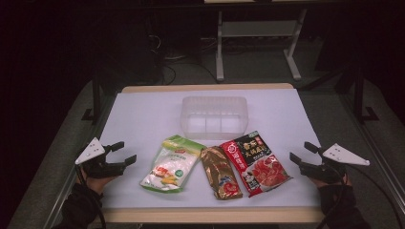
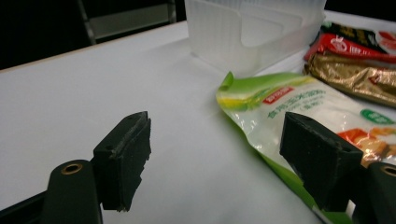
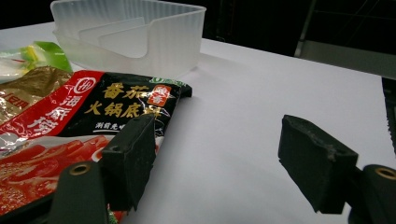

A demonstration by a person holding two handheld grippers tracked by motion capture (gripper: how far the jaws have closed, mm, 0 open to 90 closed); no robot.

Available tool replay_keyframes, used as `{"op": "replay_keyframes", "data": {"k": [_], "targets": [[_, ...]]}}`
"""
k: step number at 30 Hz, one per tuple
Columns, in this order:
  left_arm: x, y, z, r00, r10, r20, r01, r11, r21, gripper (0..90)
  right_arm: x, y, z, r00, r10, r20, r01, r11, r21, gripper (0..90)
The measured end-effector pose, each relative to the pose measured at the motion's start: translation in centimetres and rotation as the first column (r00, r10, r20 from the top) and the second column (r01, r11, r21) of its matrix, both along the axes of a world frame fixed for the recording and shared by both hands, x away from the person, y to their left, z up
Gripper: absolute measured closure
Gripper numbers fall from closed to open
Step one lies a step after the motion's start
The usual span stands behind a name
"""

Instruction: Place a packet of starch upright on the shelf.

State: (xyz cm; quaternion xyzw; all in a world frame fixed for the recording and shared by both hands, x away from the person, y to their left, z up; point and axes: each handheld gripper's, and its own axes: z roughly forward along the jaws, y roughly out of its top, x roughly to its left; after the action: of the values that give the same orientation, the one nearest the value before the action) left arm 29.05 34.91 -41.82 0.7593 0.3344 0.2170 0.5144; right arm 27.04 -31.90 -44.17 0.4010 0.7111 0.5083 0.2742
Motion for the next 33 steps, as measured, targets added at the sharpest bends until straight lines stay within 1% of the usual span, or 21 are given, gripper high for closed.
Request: {"op": "replay_keyframes", "data": {"k": [3, 4, 6, 11, 12, 14, 17, 18, 19, 20, 22, 23, 24, 25, 26, 27, 28, 29, 31, 32, 33], "targets": [[0.0, 0.0, 0.1, 0.9999, -0.010, -0.011, 0.009, 0.9999, -0.012, 23.6, 0.1, 0.1, 0.0, 1.0000, 0.001, -0.002, -0.001, 0.9999, -0.010, 27.5], [0.0, -0.2, 0.2, 0.9997, -0.019, -0.014, 0.018, 0.9992, -0.036, 21.2, 0.1, 0.1, 0.0, 1.0000, 0.000, 0.000, 0.000, 1.0000, -0.009, 28.3], [0.0, -0.4, 0.2, 0.9995, -0.022, -0.021, 0.021, 0.9988, -0.043, 18.9, 0.1, 0.1, 0.1, 1.0000, -0.001, -0.003, 0.001, 1.0000, -0.002, 28.7], [-0.2, -1.2, 0.3, 0.9987, -0.037, -0.035, 0.037, 0.9991, -0.021, 19.3, 0.2, -0.3, 0.4, 0.9998, -0.015, -0.015, 0.016, 0.9986, 0.051, 27.2], [-0.2, -1.3, 0.4, 0.9982, -0.051, -0.031, 0.050, 0.9984, -0.026, 27.9, 0.1, -0.1, 0.8, 1.0000, -0.007, -0.007, 0.008, 0.9987, 0.050, 27.1], [-0.2, -1.4, 0.5, 0.9972, -0.069, -0.029, 0.068, 0.9974, -0.024, 29.8, 0.0, 0.1, 1.0, 0.9999, -0.011, -0.001, 0.011, 0.9992, 0.038, 26.9], [0.1, -1.8, 0.7, 0.9976, -0.050, -0.046, 0.050, 0.9986, -0.019, 32.3, -0.4, 1.0, 1.7, 0.9997, 0.017, 0.019, -0.018, 0.9996, 0.020, 27.1], [0.4, -2.0, 0.8, 0.9933, -0.088, -0.076, 0.087, 0.9961, -0.019, 35.0, -0.4, 1.2, 1.9, 0.9996, 0.020, 0.019, -0.020, 0.9998, 0.006, 27.4], [0.7, -2.2, 0.8, 0.9910, -0.095, -0.094, 0.094, 0.9954, -0.015, 36.8, -0.5, 1.4, 2.0, 0.9995, 0.026, 0.019, -0.026, 0.9997, -0.005, 27.6], [1.0, -2.4, 0.8, 0.9870, -0.102, -0.124, 0.102, 0.9947, -0.010, 35.5, -0.5, 1.6, 2.1, 0.9992, 0.033, 0.021, -0.032, 0.9994, -0.016, 28.0], [1.8, -2.9, 0.7, 0.9744, -0.092, -0.205, 0.098, 0.9949, 0.020, 33.5, -0.5, 1.9, 2.2, 0.9987, 0.045, 0.022, -0.045, 0.9983, -0.038, 28.4], [1.8, -2.9, 0.7, 0.9744, -0.092, -0.205, 0.098, 0.9949, 0.020, 33.5, -0.5, 1.9, 2.2, 0.9987, 0.045, 0.022, -0.045, 0.9983, -0.038, 28.4], [2.4, -3.0, 0.6, 0.9631, -0.107, -0.247, 0.115, 0.9931, 0.019, 33.5, -0.4, 2.0, 2.1, 0.9986, 0.049, 0.018, -0.049, 0.9977, -0.048, 28.5], [3.0, -3.2, 0.4, 0.9465, -0.135, -0.293, 0.140, 0.9902, -0.004, 33.1, -0.3, 2.1, 2.0, 0.9987, 0.049, 0.012, -0.049, 0.9975, -0.052, 28.5], [3.5, -3.3, 0.3, 0.9372, -0.146, -0.317, 0.152, 0.9884, -0.006, 31.2, -0.2, 2.1, 1.6, 0.9989, 0.048, -0.004, -0.048, 0.9975, -0.052, 28.5], [3.8, -3.6, 0.2, 0.9343, -0.139, -0.328, 0.148, 0.9890, 0.002, 31.2, -0.1, 2.1, 1.5, 0.9989, 0.045, -0.014, -0.046, 0.9976, -0.052, 28.5], [4.5, -4.0, 0.0, 0.9185, -0.176, -0.354, 0.182, 0.9831, -0.017, 31.0, -0.1, 2.1, 1.4, 0.9987, 0.047, -0.017, -0.048, 0.9972, -0.057, 28.5], [4.5, -4.0, 0.0, 0.9185, -0.176, -0.354, 0.182, 0.9831, -0.017, 31.0, -0.1, 2.1, 1.4, 0.9987, 0.047, -0.017, -0.048, 0.9972, -0.057, 28.5], [5.7, -5.0, -0.4, 0.8923, -0.226, -0.391, 0.223, 0.9733, -0.052, 31.0, -0.2, 2.2, 1.2, 0.9982, 0.054, -0.028, -0.055, 0.9967, -0.059, 28.5], [6.0, -5.4, -0.6, 0.8856, -0.234, -0.401, 0.234, 0.9709, -0.051, 31.0, -0.2, 2.2, 1.1, 0.9980, 0.056, -0.030, -0.057, 0.9963, -0.064, 28.4], [6.0, -5.4, -0.6, 0.8856, -0.234, -0.401, 0.234, 0.9709, -0.051, 30.9, -0.2, 2.2, 1.1, 0.9980, 0.056, -0.030, -0.057, 0.9963, -0.064, 28.4]]}}
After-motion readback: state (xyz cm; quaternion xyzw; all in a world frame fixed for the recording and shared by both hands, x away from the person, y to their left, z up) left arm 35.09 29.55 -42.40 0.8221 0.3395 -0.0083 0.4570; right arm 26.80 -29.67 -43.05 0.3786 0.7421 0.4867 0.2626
